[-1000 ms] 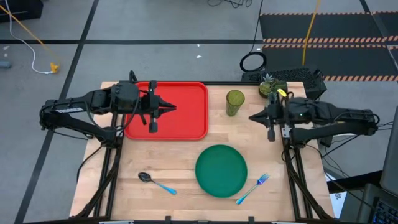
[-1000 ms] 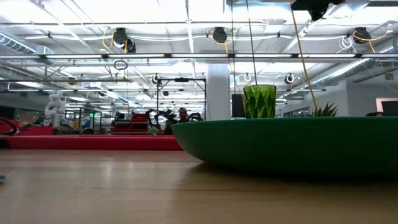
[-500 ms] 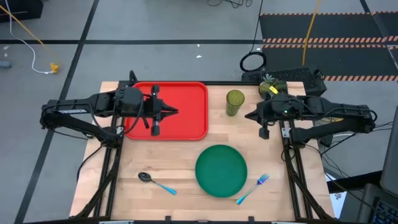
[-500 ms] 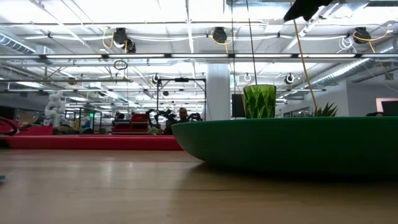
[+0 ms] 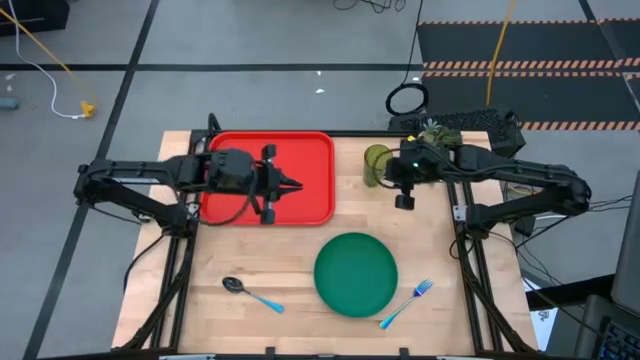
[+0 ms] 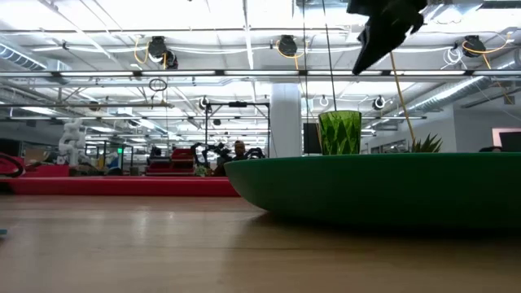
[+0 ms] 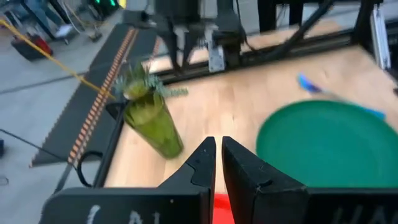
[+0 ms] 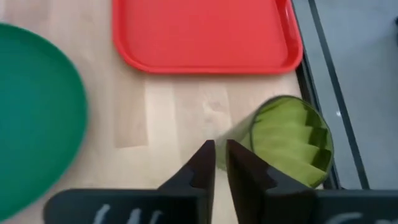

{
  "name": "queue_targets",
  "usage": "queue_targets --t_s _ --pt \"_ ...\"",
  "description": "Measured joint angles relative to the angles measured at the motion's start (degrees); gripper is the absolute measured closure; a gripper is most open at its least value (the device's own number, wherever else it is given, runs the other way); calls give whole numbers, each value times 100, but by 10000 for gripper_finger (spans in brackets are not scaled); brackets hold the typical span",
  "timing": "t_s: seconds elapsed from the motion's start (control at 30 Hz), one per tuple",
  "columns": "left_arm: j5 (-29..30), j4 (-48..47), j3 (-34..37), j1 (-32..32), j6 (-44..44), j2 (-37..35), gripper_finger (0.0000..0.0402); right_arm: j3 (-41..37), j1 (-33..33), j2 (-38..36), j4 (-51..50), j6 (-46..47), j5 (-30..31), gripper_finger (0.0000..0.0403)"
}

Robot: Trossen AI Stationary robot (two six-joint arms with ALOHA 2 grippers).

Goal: Pick and place plate/cup/fork/spoon on tray
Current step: Put the green cup on the top left of the red tray

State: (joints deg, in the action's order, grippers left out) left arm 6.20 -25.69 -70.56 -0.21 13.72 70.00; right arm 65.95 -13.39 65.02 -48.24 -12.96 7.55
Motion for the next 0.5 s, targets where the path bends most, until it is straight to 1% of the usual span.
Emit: queue_targets --t_s 0.03,0.1,0.17,0.27,0.3,0.5 --pt "2 -69 17 0 23 59 369 1 -77 84 20 -54 0 359" --pt "0 200 -8 0 88 227 369 2 -249 221 28 -167 0 340" --pt "0 142 13 2 198 283 369 2 -377 388 102 -275 -2 321" --pt "4 433 -13 0 367 441 369 3 -560 593 187 -452 -2 294" --pt "0 337 -1 1 395 446 369 0 -587 666 232 -496 -4 286" --pt "2 376 2 13 419 519 369 2 -766 995 369 -687 -11 256"
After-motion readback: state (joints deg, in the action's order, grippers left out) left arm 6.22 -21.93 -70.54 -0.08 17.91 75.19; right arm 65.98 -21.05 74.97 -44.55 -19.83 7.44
